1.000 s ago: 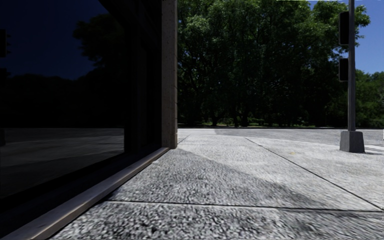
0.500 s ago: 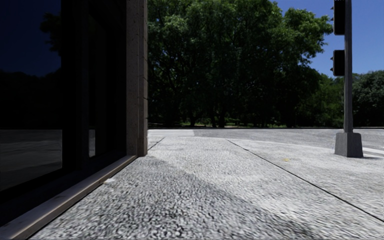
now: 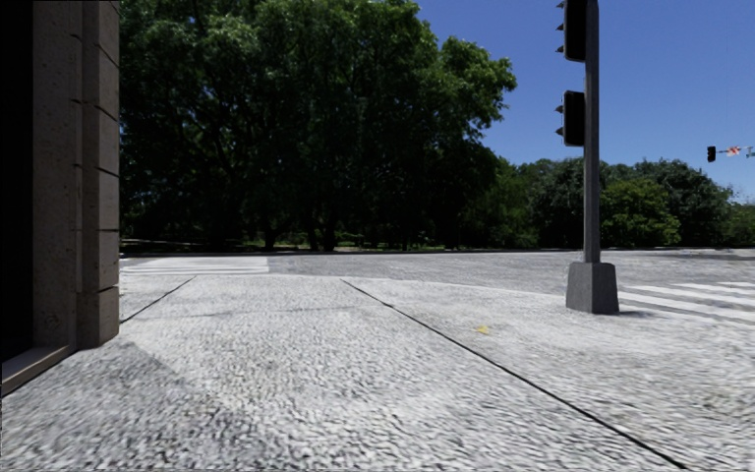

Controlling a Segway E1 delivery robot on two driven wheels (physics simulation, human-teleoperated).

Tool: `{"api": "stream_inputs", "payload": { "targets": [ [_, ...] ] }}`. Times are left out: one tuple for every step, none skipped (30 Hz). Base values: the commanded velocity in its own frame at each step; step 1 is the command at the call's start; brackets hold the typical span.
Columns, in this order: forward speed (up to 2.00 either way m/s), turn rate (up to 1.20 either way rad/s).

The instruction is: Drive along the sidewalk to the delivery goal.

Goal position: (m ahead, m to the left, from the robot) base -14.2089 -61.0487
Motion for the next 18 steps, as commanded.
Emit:
{"api": "stream_inputs", "payload": {
  "targets": [
    [2.0,-1.15],
    [2.0,-1.15],
    [2.0,-1.15],
    [2.0,-1.15],
    [2.0,-1.15],
    [2.0,-1.15],
    [2.0,-1.15],
    [2.0,-1.15],
    [2.0,-1.15],
    [2.0,-1.15],
    [2.0,-1.15],
    [2.0,-1.15],
    [2.0,-1.15],
    [2.0,-1.15],
    [2.0,-1.15],
    [2.0,-1.15],
    [2.0,-1.15],
    [2.0,-1.15]
  ]
}}
